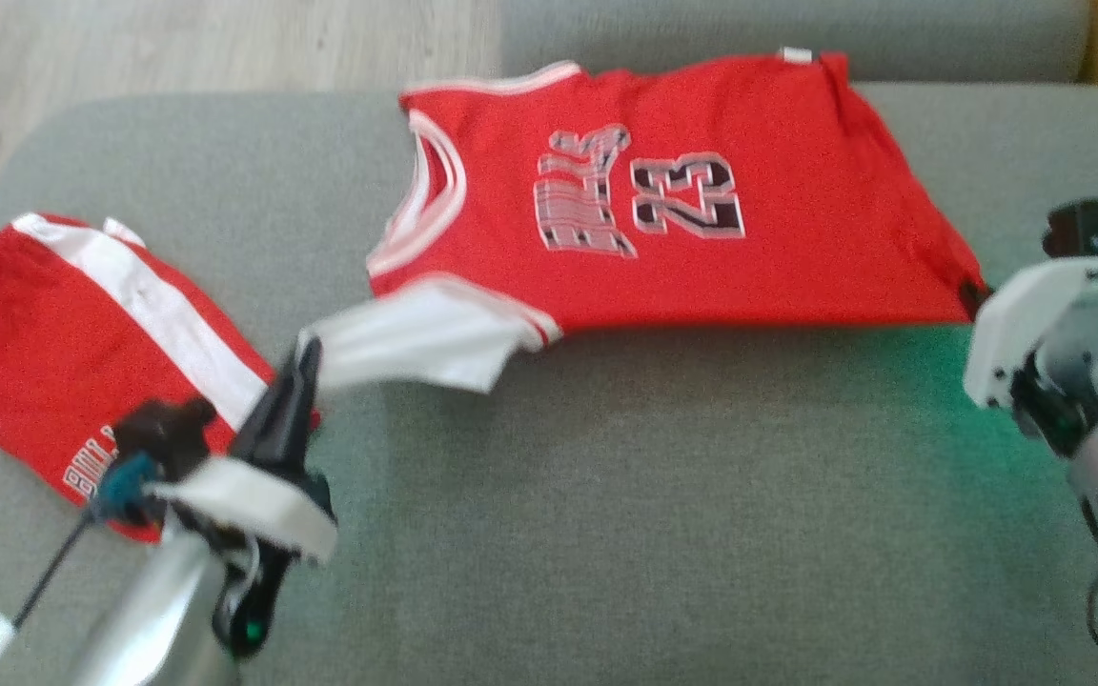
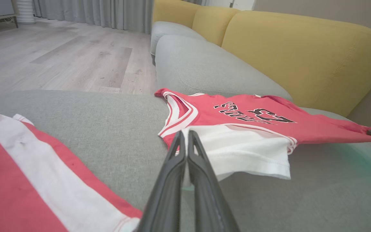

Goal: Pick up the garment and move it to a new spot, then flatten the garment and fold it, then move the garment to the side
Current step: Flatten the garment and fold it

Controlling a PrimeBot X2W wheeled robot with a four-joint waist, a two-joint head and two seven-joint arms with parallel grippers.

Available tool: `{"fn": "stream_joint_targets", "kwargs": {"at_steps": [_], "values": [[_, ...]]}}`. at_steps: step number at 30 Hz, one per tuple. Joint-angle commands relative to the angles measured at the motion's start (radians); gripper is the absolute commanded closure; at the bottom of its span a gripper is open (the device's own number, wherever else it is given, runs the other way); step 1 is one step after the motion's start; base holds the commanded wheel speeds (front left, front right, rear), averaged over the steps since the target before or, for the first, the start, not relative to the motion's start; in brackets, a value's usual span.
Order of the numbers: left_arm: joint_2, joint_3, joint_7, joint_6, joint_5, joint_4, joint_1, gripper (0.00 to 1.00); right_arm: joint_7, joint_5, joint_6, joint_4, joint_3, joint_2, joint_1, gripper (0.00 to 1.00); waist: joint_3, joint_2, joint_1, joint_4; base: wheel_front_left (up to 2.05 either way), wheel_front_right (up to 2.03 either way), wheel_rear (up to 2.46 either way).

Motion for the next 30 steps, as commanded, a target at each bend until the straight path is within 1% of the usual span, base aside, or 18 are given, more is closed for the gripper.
{"fn": "stream_joint_targets", "kwargs": {"at_steps": [1, 8, 13, 14, 16, 19, 22, 25, 30], "values": [[0.049, 0.039, 0.002, 0.013, -0.004, -0.048, -0.013, 1.00, 0.008, 0.025, 0.007, -0.044, 0.026, -0.037, 0.012, 1.00, -0.034, 0.0000, 0.0003, 0.001, 0.00, 0.00, 0.00], [0.079, 0.030, 0.051, 0.078, -0.023, -0.218, 0.175, 1.00, 0.080, 0.183, 0.007, -0.184, 0.128, -0.131, 0.170, 1.00, -0.133, 0.0000, 0.0003, -0.010, 0.00, 0.00, 0.00], [0.111, 0.023, 0.089, 0.119, -0.030, -0.341, 0.294, 1.00, 0.143, 0.269, 0.007, -0.277, 0.161, -0.202, 0.260, 1.00, -0.161, 0.0000, 0.0003, -0.016, 0.00, 0.00, 0.00], [0.111, 0.023, 0.089, 0.119, -0.030, -0.341, 0.294, 1.00, 0.143, 0.269, 0.007, -0.277, 0.161, -0.202, 0.260, 1.00, -0.161, 0.0000, 0.0003, -0.016, 0.00, 0.00, 0.00], [0.132, 0.015, 0.101, 0.132, -0.019, -0.386, 0.333, 1.00, 0.170, 0.292, 0.007, -0.315, 0.171, -0.229, 0.294, 1.00, -0.167, 0.0000, 0.0003, -0.018, 0.00, 0.00, 0.00], [0.149, 0.007, 0.124, 0.146, -0.025, -0.444, 0.388, 1.00, 0.216, 0.323, 0.007, -0.374, 0.176, -0.262, 0.343, 1.00, -0.175, 0.0000, 0.0003, -0.021, 0.00, 0.00, 0.00], [0.160, 0.010, 0.140, 0.160, -0.035, -0.486, 0.417, 1.00, 0.247, 0.340, 0.007, -0.427, 0.160, -0.278, 0.375, 1.00, -0.176, 0.0000, 0.0003, -0.026, 0.00, 0.00, 0.00], [0.174, 0.014, 0.153, 0.168, -0.027, -0.498, 0.407, 1.00, 0.261, 0.334, 0.007, -0.459, 0.135, -0.279, 0.384, 1.00, -0.169, 0.0000, 0.0003, -0.031, 0.00, 0.00, 0.00], [0.189, 0.009, 0.181, 0.160, -0.005, -0.482, 0.333, 1.00, 0.286, 0.292, 0.007, -0.481, 0.098, -0.255, 0.356, 1.00, -0.144, 0.0000, 0.0003, -0.042, 0.00, 0.00, 0.00]]}}
